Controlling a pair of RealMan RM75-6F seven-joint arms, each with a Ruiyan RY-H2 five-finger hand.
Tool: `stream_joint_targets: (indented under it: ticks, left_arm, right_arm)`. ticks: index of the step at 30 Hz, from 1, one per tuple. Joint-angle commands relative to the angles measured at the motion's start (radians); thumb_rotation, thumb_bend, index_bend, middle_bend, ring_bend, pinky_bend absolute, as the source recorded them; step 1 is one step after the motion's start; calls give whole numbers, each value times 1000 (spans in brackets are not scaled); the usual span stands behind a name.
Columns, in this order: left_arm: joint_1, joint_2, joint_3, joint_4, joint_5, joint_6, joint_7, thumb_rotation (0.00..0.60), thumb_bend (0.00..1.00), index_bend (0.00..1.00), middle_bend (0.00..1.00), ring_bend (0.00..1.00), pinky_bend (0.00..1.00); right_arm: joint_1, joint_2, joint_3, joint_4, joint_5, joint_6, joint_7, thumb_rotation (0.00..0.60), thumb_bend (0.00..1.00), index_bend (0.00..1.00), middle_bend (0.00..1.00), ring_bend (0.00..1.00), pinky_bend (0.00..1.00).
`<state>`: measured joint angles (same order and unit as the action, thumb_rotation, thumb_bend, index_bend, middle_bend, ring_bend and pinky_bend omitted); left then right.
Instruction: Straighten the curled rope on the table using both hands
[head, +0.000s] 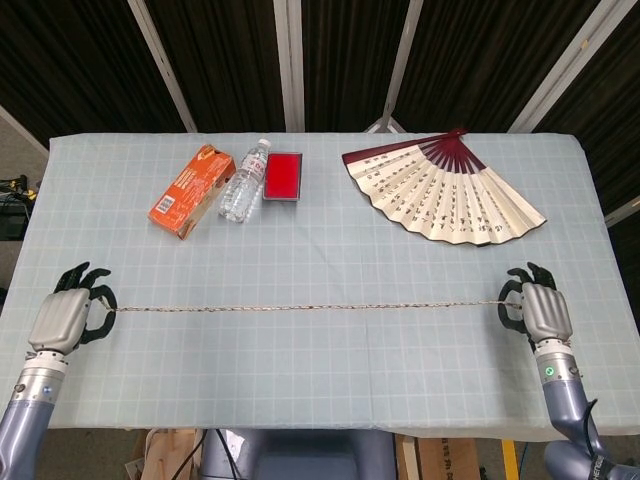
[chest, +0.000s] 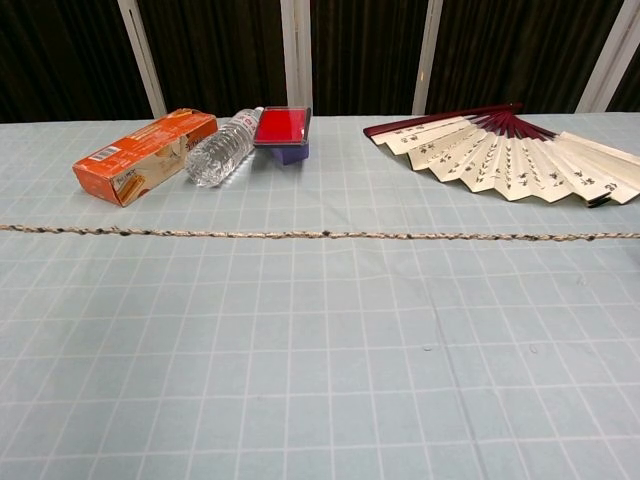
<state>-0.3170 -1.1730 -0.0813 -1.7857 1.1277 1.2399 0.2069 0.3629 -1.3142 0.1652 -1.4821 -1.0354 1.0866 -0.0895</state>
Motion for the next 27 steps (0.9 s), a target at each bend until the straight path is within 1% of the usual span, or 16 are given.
stream_joint_targets:
  ticks: [1,12,21,24,26,27]
  left_arm:
    - [0,-9,3,7,-2,-6,4,600,590,612,169,0,0]
    - [-3,-101,11,94,-47,-37,27,600,590,612,169,0,0]
    - [-2,-155,21,178,-58,-50,57,600,576,607,167,0,0]
    - [-2,-160,21,185,-60,-53,61,600,507,578,162,0,0]
    - [-2,-159,22,187,-57,-54,67,600,416,549,152,0,0]
    - [-2,-159,22,187,-54,-54,69,600,388,541,149,0,0]
  right_arm:
    - [-2,-3,-4,3,-2,-5,0,600,513,633,242,25,0]
    - [-3,-26,-29,33,-3,-30,-28,600,514,633,242,25,0]
    - [2,-42,-32,49,5,-45,-51,600,514,623,242,25,0]
    - [4,-42,-32,48,8,-50,-57,600,514,572,241,24,0]
    - [5,-38,-35,45,11,-57,-65,600,514,536,241,19,0]
    - [5,-36,-36,43,13,-60,-68,600,514,514,240,14,0]
